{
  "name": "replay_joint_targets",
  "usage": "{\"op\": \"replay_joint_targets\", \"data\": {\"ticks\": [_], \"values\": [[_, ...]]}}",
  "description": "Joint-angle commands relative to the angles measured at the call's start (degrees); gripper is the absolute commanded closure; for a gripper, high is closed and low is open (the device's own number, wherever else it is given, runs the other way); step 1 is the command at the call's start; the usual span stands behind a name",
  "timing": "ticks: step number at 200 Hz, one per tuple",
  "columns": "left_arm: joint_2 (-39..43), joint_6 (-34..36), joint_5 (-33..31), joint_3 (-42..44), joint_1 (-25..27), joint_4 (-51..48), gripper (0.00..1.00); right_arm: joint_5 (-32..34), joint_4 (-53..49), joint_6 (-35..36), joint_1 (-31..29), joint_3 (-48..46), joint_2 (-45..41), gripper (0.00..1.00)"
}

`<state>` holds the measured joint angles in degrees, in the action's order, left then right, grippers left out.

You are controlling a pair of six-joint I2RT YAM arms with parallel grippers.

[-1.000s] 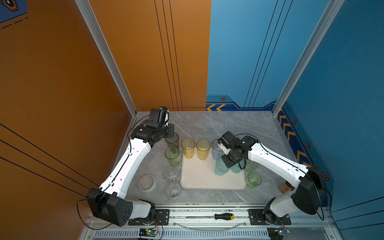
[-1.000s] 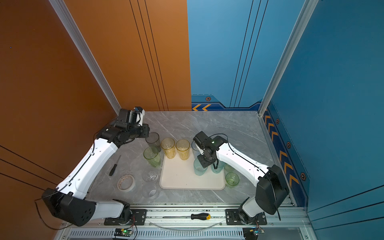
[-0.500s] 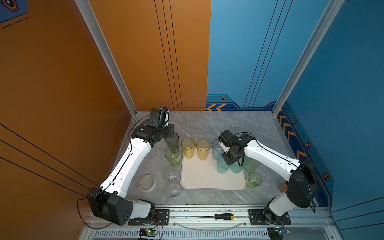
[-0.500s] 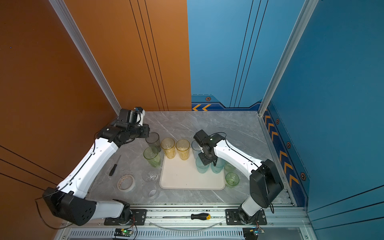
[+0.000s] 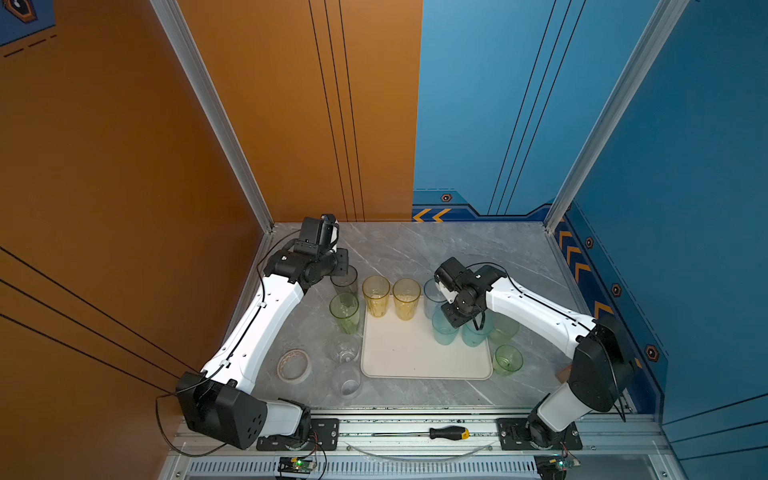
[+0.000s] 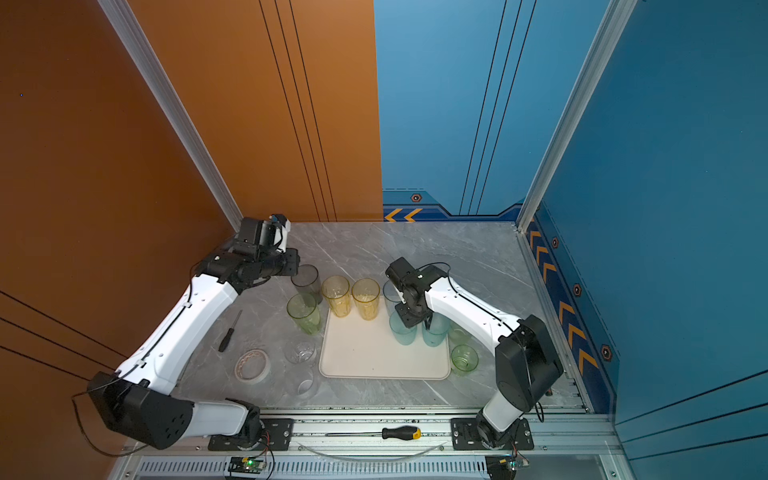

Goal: Place the glasses into the tray
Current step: 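Lower the second teal dotted glass onto the tray beside the first teal glass and open, then raise the right gripper away from the tray toward the far corner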

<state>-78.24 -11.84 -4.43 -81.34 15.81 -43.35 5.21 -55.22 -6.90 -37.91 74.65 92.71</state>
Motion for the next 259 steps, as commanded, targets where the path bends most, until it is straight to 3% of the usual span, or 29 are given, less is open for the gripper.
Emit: {"op": "replay_joint_targets", "data": {"ticks": [1,155,259], "values": [[0.17,0.63,0.43,-0.84,-0.34,-1.12,0.69,0.13,0.2,0.68,0.28,1.34,0.7,0.88],[1.59,0.54,-0.56,0.57,-0.34,-1.78,0.69,-0.14,-0.74,0.03,0.21,1.2,-3.12,0.82],[2.04,2.11,-3.95,0.27,-0.68,-4.63,0.71,-1.32,-1.29,-0.96,-0.6,1.1,-12.51,0.8]]}}
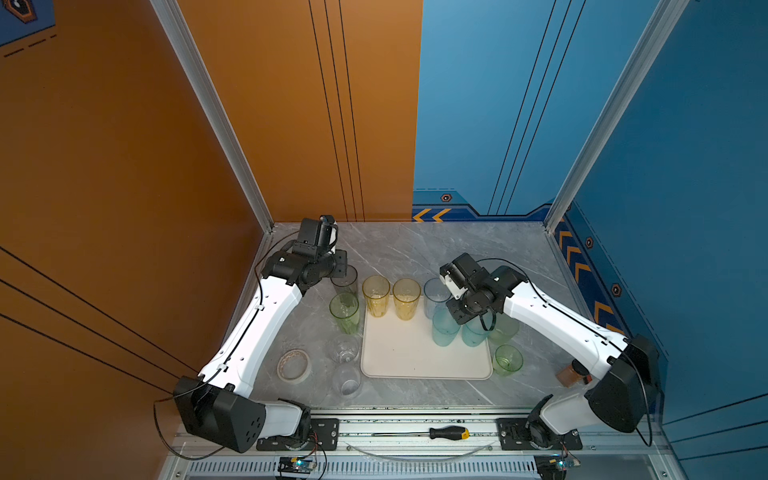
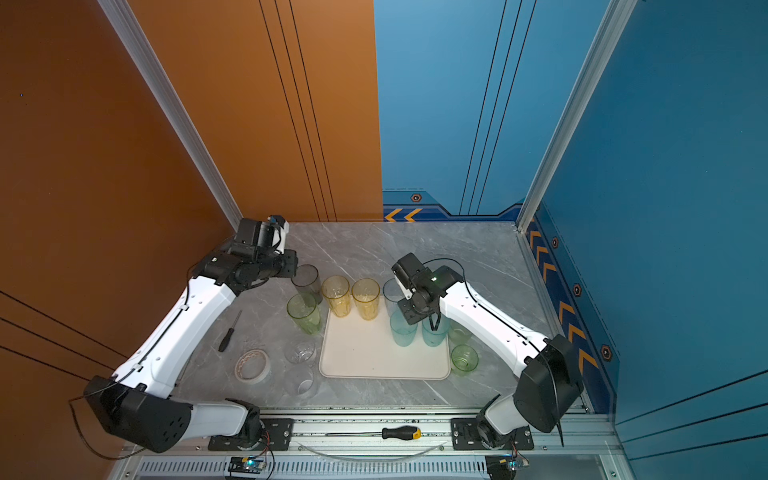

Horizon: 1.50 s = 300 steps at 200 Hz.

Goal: Place the glasses into the tray
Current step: 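Raise the right gripper away from the tray toward the far corner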

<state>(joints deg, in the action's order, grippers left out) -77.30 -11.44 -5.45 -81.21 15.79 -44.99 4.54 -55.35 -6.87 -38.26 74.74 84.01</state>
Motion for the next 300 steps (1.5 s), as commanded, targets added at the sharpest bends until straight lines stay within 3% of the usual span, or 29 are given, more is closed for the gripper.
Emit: {"op": "replay_joint_targets", "data": {"ticks": [1,78,113,176,247,300], "values": [[1.1,1.74,-2.95,0.11,-0.67,-3.08,0.71,-0.66,-1.16,-1.01,-0.24,0.97,-3.96,0.8],[0.43,0.99,-3.31,0.7,-1.23,-4.04,0.74,0.74,4.45,-8.19,5.24,5.3,-9.12,0.69],[2.56,0.12,-5.36,1.92,-0.32,-4.05,0.74,-3.09,12.58,-10.18,9.37,5.33,-9.66,0.66],[7.58,-4.38,-6.89,5.45,-1.44,-7.76,0.73,-12.7,11.35,-6.64,14.94,11.64,-2.44,0.65],[5.45,-4.94,-1.3,4.7,-4.08,-11.99,0.74,-15.3,10.35,-6.15,15.63,19.56,7.0,0.65],[-0.49,-2.71,1.85,1.56,-7.38,-11.8,0.72,-14.62,12.68,-8.25,15.05,17.99,7.09,0.65]]}}
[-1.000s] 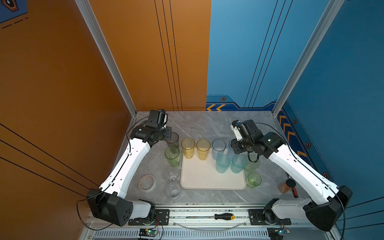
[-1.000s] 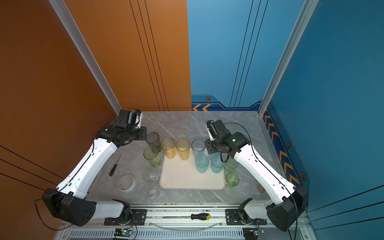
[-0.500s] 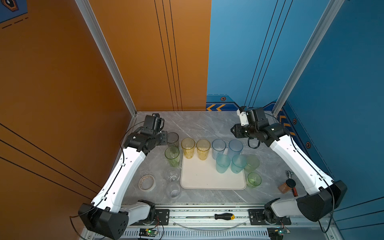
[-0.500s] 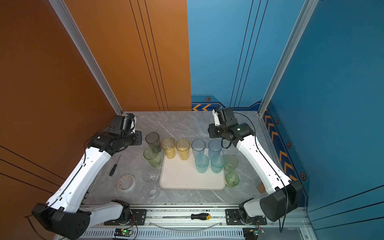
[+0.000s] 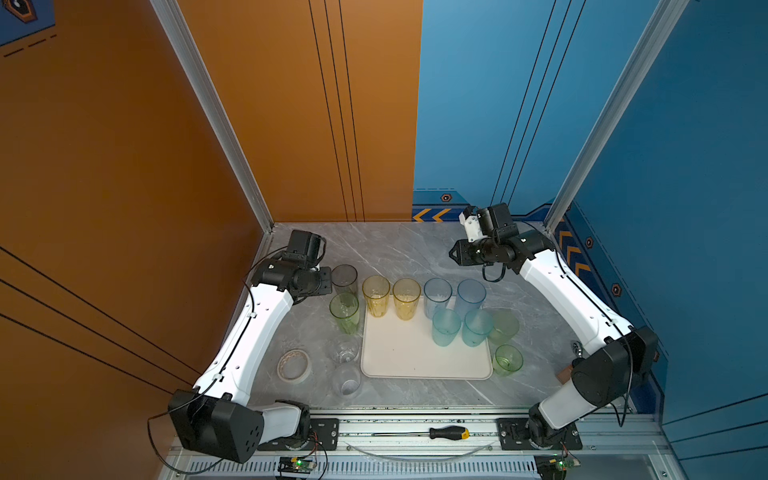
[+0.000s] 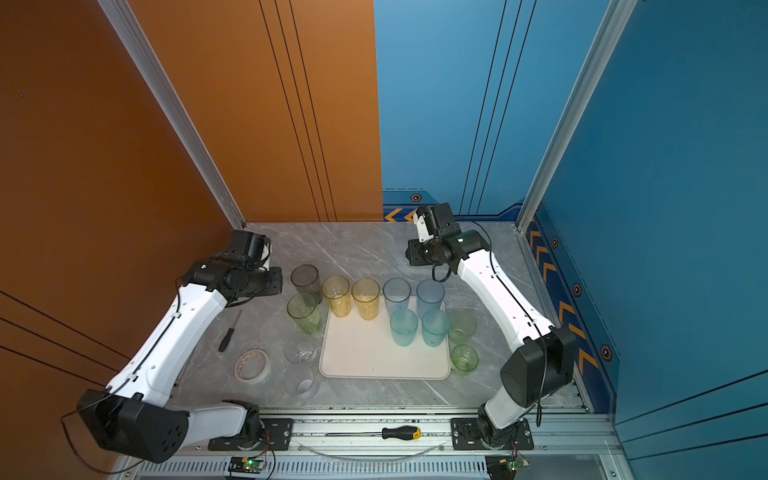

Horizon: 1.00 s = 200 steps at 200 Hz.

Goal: Place the glasses into the tray
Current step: 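Raise the right gripper away from the tray toward the far corner, then lower the left gripper onto the grey smoky glass and close it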

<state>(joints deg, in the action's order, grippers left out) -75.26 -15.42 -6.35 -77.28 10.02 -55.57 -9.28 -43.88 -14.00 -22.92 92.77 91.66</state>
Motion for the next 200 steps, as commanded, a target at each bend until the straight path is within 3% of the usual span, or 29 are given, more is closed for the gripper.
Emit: {"op": "replay_joint_targets", "data": {"ticks": [1,72,200], "values": [[-2.65,1.31,2.88,-2.45,-1.64,-1.26,0.72,-0.82,1.23,-1.12,-0.29,0.04,-0.58,0.65],[-13.46,2.9,5.46,-8.23,-4.09,-0.69,0.73,-0.27,1.27,-1.21,1.47,-2.63,-3.72,0.65],[-21.08,2.76,7.84,-11.04,-4.32,3.54,0.74,-0.76,1.25,-2.08,1.74,-2.7,-2.98,0.65]]}}
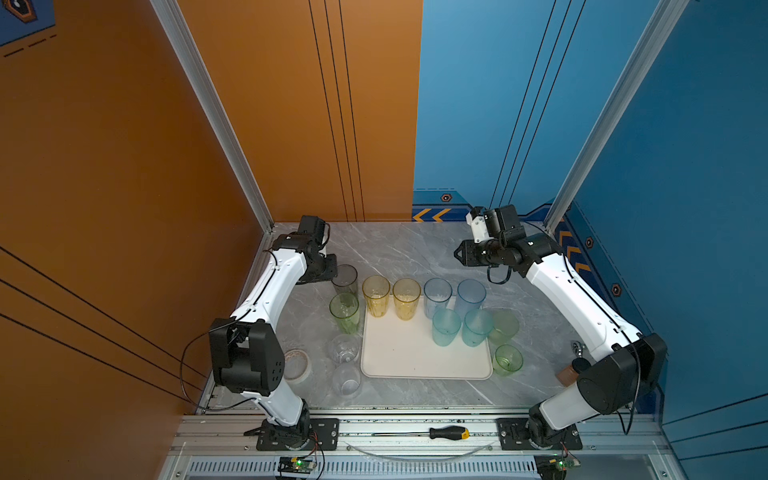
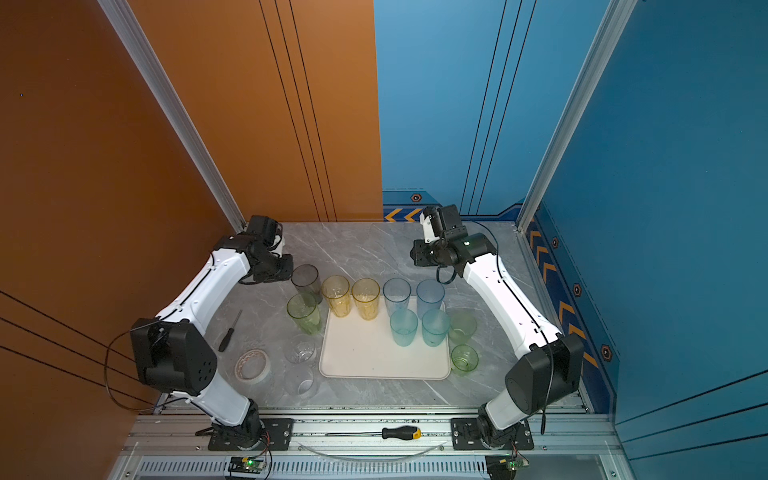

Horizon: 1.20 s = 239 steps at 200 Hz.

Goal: Place the glasses into the tray
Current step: 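Lower the left gripper onto the grey smoky glass and close it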

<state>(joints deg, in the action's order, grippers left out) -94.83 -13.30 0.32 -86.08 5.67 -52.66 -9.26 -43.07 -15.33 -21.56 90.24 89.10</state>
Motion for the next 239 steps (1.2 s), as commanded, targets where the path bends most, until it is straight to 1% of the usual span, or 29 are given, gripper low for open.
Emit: {"op": "replay_joint_targets", "data": {"ticks": [1,131,190,239], "values": [[-1.55,0.6,1.18,-2.28,0.03,0.63,0.74,-0.82,0.44,-0.75,0.38,-0.2,-0.42,0.65],[-7.37,1.76,0.5,-4.44,1.35,0.63,0.78,-0.99,0.4,-0.93,1.43,-0.56,0.02,0.65],[-8.44,2.27,0.39,-4.96,1.86,0.45,0.82,-1.06,0.43,-0.93,1.63,-1.07,-0.06,0.65],[-8.77,2.69,-0.13,-5.04,1.97,-0.02,0.87,-0.85,0.47,-0.88,1.96,-1.93,-0.68,0.65]]}}
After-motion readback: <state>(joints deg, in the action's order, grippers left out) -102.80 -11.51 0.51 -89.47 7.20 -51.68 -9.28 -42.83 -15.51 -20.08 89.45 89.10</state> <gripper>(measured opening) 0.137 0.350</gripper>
